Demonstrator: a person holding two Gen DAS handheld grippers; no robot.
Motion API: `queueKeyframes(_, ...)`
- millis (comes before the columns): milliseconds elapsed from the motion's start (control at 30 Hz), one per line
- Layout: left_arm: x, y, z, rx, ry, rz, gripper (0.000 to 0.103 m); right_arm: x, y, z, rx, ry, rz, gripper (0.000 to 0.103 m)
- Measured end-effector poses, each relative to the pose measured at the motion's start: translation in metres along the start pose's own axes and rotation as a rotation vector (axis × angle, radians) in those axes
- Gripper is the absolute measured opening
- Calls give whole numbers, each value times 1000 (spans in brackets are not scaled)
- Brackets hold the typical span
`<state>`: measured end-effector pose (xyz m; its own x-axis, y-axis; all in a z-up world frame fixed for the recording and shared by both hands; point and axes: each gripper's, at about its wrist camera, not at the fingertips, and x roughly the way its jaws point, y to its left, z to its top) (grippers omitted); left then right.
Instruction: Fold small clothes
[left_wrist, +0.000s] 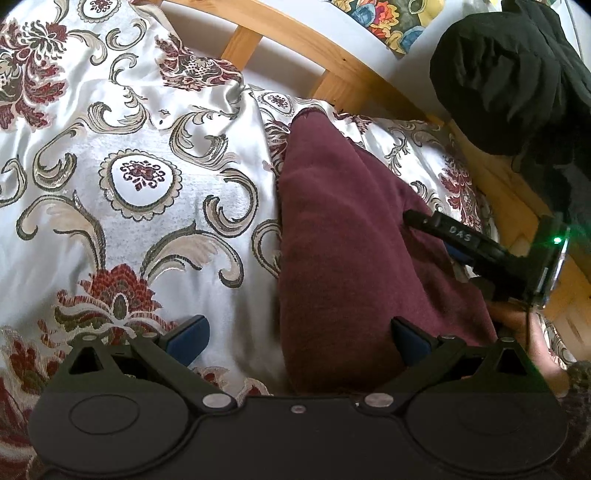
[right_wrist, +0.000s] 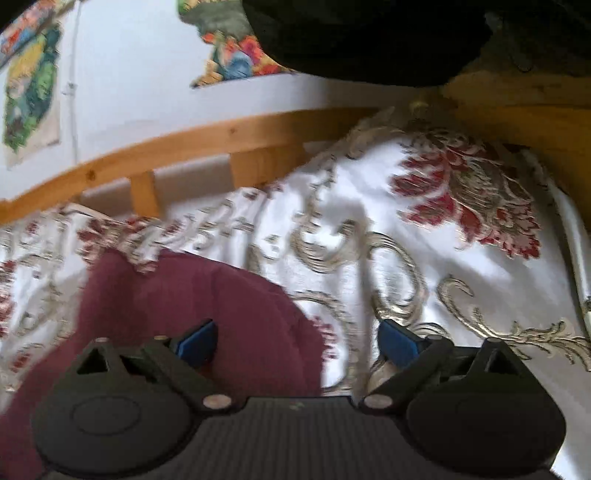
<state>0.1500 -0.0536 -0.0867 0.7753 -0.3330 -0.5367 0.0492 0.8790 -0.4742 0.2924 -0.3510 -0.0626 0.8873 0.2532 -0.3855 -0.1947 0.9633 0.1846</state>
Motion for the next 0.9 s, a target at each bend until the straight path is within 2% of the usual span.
queueKeyframes(300, 0, 0, -1, -7, -4, -4, 102, -2, -7, -1, 50, -29, -44, 81)
queueKeyframes(467, 0, 1, 0, -8, -4, -5, 102, -6, -8, -2, 80, -26, -55, 80)
queueKeyframes(533, 0, 2, 0, -12, -5, -7, 102, -11, -12, -1, 130, -25, -8, 86)
queueKeyframes(600, -1, 3, 0, -16, -6, -11, 102, -12, -22, 1, 195, -7, 120, 93)
queueKeyframes(667, -1, 3, 0, -18, -7, -13, 103, -11, -27, 2, 229, 5, 209, 93)
queueKeyframes(767, -1, 3, 0, -18, -7, -13, 102, -5, -25, 2, 198, 53, 237, 93)
queueKeyframes(900, -1, 3, 0, -18, -8, -13, 102, 1, -17, -3, 143, 110, 221, 93)
